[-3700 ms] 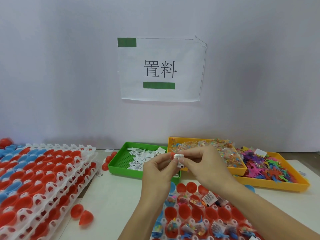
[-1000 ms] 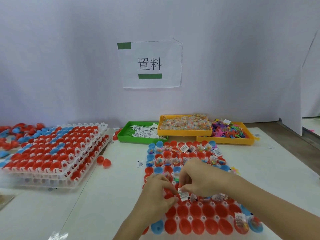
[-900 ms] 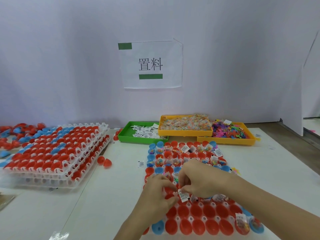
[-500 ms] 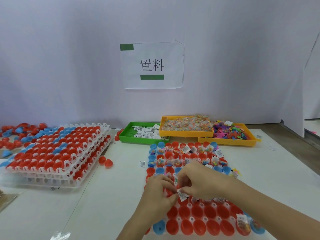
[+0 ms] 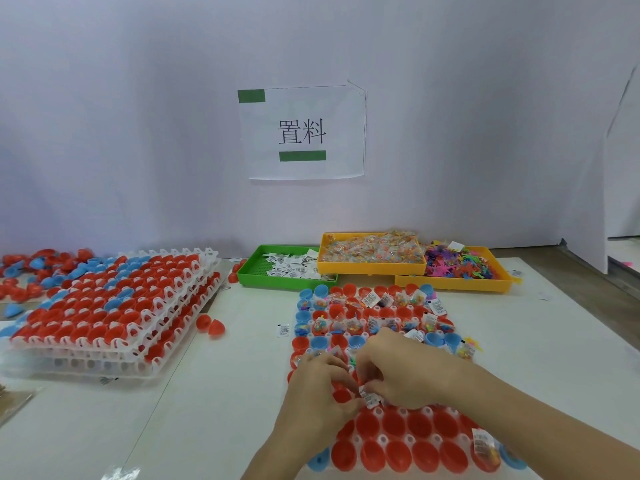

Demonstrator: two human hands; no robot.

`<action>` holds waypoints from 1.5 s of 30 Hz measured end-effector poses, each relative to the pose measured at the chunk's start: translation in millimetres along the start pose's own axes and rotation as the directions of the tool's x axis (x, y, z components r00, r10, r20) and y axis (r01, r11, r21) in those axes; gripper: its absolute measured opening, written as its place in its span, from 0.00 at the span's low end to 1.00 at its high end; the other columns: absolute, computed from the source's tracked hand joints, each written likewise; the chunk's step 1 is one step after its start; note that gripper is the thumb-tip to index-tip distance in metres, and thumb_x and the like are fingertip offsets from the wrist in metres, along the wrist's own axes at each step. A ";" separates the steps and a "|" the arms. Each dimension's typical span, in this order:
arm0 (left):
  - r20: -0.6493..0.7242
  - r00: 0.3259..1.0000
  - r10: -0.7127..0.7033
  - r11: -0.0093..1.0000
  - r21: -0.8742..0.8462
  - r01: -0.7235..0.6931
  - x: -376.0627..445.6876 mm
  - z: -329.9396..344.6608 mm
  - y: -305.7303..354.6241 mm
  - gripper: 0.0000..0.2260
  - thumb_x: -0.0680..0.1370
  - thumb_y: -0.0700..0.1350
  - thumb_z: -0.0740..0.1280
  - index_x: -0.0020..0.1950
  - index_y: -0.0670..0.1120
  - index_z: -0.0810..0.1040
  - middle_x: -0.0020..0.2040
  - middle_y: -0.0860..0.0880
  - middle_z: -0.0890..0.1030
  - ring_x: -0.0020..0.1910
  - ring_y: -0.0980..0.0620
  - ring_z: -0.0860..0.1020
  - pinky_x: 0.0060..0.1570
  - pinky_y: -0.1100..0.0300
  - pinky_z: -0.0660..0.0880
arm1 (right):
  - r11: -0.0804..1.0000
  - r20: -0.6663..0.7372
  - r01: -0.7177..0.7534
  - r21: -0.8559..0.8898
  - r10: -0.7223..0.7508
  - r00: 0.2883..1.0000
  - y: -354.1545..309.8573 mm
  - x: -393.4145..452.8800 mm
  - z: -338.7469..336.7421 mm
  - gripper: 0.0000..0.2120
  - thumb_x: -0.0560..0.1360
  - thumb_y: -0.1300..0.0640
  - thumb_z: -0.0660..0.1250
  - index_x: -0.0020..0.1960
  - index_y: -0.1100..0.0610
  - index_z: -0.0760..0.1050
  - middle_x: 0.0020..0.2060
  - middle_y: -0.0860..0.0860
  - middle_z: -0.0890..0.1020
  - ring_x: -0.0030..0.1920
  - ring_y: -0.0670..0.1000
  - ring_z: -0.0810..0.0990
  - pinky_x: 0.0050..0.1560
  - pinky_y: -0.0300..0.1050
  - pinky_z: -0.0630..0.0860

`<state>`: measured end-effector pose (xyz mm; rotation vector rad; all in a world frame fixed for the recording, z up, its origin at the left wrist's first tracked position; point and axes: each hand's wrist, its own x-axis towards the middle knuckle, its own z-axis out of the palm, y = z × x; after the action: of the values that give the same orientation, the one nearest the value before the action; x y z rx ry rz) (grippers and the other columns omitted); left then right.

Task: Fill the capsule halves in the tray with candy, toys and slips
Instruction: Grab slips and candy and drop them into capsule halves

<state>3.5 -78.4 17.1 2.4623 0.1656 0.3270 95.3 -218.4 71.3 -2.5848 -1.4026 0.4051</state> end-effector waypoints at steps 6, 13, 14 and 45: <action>-0.004 1.000 0.013 0.999 0.035 -0.013 -0.3 -0.2 -0.6 0.06 0.70 0.53 0.76 0.46 0.56 0.86 0.49 0.68 0.74 0.54 0.64 0.65 0.50 0.72 0.62 | 0.999 0.018 -0.005 -0.042 0.005 1.000 -5.3 4.2 3.3 0.08 0.77 0.63 0.65 0.47 0.57 0.83 0.41 0.53 0.84 0.40 0.56 0.83 0.43 0.54 0.83; 0.042 0.998 0.050 0.994 0.091 -0.054 1.2 -3.0 -3.6 0.07 0.74 0.49 0.72 0.51 0.57 0.85 0.59 0.67 0.76 0.58 0.63 0.62 0.55 0.68 0.59 | 1.000 -0.042 0.003 0.011 -0.002 0.999 -2.2 1.6 5.8 0.06 0.78 0.60 0.67 0.49 0.57 0.83 0.41 0.49 0.82 0.41 0.51 0.82 0.46 0.50 0.83; 0.043 0.998 0.049 0.995 0.082 -0.052 1.8 -3.4 -3.8 0.07 0.74 0.49 0.72 0.51 0.56 0.85 0.58 0.67 0.76 0.58 0.63 0.62 0.54 0.69 0.59 | 1.000 -0.049 0.005 0.015 -0.004 0.999 -2.2 1.6 6.0 0.06 0.78 0.60 0.67 0.50 0.57 0.83 0.40 0.48 0.82 0.41 0.50 0.81 0.46 0.48 0.83; -0.014 0.994 -0.113 0.993 0.031 0.113 -5.7 3.4 14.1 0.05 0.76 0.45 0.69 0.48 0.52 0.84 0.66 0.61 0.75 0.72 0.56 0.60 0.72 0.56 0.59 | 0.999 -0.034 -0.041 -0.018 0.040 0.999 0.3 1.7 7.4 0.07 0.76 0.58 0.68 0.43 0.59 0.82 0.37 0.56 0.83 0.39 0.58 0.81 0.41 0.55 0.82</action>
<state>-0.4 -92.6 22.2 2.4709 0.3164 0.2921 94.1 -216.9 64.0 -2.6261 -1.3517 0.3548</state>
